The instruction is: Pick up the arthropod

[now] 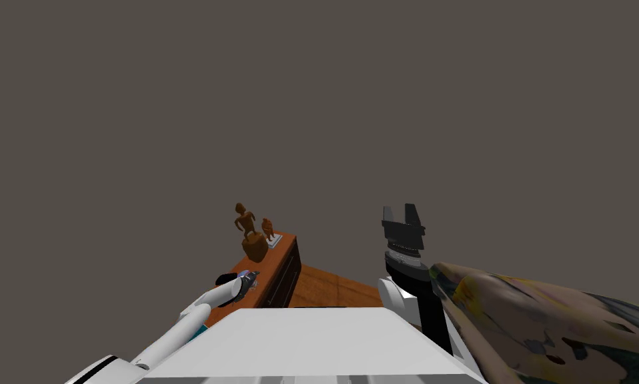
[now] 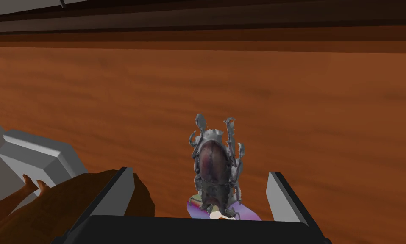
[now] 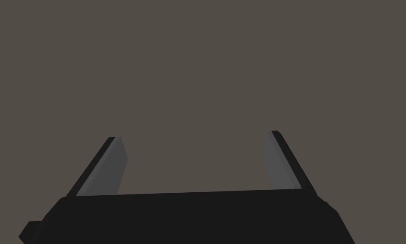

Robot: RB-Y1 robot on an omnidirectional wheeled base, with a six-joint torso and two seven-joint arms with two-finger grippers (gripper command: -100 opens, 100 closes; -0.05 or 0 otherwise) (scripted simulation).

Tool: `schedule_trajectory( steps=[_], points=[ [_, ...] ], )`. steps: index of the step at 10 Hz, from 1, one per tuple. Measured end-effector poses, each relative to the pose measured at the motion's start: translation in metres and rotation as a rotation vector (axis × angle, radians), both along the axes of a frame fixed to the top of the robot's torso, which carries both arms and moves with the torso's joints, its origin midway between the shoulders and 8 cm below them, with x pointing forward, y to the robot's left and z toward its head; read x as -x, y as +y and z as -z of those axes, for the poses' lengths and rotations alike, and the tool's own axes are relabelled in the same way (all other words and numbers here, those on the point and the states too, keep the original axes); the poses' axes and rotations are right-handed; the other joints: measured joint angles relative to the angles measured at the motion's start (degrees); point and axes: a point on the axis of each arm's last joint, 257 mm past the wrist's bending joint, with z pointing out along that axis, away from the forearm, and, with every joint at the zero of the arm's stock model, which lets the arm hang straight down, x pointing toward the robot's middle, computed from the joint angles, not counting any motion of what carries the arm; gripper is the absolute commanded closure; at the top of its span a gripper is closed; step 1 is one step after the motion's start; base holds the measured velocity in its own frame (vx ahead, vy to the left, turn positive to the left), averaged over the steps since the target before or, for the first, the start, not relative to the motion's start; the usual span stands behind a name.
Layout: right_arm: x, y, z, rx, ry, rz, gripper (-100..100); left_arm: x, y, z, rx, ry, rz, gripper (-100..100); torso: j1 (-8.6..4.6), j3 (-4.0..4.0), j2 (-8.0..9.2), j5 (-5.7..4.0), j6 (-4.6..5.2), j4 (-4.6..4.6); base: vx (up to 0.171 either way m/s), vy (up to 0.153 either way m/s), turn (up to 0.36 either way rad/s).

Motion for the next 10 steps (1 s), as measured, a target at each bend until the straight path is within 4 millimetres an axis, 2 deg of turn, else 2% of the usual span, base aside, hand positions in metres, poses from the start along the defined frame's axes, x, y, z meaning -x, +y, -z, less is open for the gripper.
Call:
schedule_trajectory(
  steps=[4, 5, 6, 9, 10],
  points=[
    [0.000, 0.000, 0.000, 0.000, 0.000, 0.000, 0, 0.015, 0.010, 0.006, -0.001, 0.062, -0.001, -100, 0.10, -0.01, -0.01, 0.03, -0.02, -0.01, 0.033, 0.087, -0.027],
    [0.000, 0.000, 0.000, 0.000, 0.000, 0.000, 0, 0.015, 0.010, 0.006, -0.002, 0.063, 0.000, 0, -0.09, 0.02, 0.05, 0.00, -0.01, 0.00, 0.003, 0.009, -0.001],
    [0.000, 0.000, 0.000, 0.000, 0.000, 0.000, 0, 0.015, 0.010, 0.006, -0.002, 0.063, 0.000, -100, -0.22, 0.05, 0.09, -0.04, -0.01, 0.01, 0.017, 0.052, -0.047],
    [0.000, 0.000, 0.000, 0.000, 0.000, 0.000, 0, 0.022, -0.007, 0.023, -0.002, 0.065, -0.013, -100, 0.03, -0.01, 0.00, 0.02, -0.01, -0.01, 0.028, 0.071, -0.042],
    [0.000, 0.000, 0.000, 0.000, 0.000, 0.000, 0, 0.022, -0.007, 0.023, -0.002, 0.062, -0.015, 100, -0.10, 0.02, 0.05, -0.01, -0.02, 0.00, 0.001, 0.008, 0.008]
  ],
)
